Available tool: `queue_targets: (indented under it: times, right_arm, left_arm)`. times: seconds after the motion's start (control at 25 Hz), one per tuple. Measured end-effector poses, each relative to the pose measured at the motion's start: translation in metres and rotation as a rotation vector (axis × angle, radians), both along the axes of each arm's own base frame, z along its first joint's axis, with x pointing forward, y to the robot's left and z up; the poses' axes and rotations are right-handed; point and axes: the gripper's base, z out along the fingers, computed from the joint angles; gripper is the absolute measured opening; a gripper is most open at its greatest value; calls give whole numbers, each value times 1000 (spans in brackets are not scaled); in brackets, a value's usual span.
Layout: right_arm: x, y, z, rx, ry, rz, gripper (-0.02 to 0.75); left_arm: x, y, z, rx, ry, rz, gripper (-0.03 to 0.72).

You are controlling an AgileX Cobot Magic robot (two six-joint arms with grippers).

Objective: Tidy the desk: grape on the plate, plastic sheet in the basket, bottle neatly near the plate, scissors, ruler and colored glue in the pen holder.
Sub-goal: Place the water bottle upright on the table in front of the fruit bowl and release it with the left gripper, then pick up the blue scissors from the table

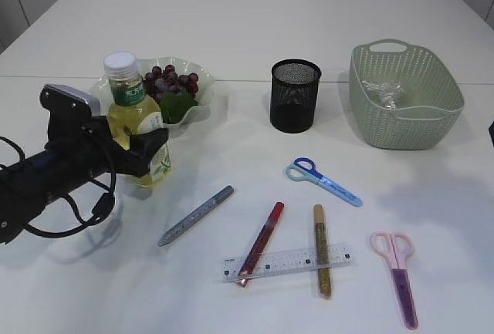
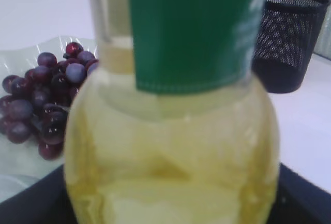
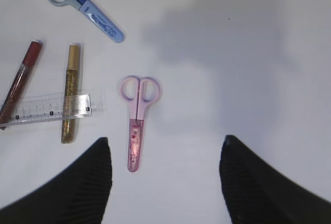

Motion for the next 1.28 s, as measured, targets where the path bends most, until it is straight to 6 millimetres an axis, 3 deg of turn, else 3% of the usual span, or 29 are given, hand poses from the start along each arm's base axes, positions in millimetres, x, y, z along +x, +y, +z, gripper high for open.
queue_targets:
  times: [0.28, 0.6, 0.72, 1.04, 1.28]
  right_arm:
    - [0, 0, 0, 0, 0, 0, 511]
    - [0, 0, 0, -2, 0, 0, 510]
    - [0, 0, 0, -2, 0, 0, 510]
    - [0, 1, 0, 16, 6, -1, 510]
    - [-1, 1, 0, 17, 8, 0, 510]
  left_arm:
    - [1, -2, 30, -11, -85, -18, 593]
    - [-9, 0, 117, -60, -301, -18, 592]
    - [-17, 5, 143, -12, -286, 11, 587]
    - [-49, 31, 182, -64, 65, 243, 585]
    - [-87, 49, 190, 47, 342, 363, 585]
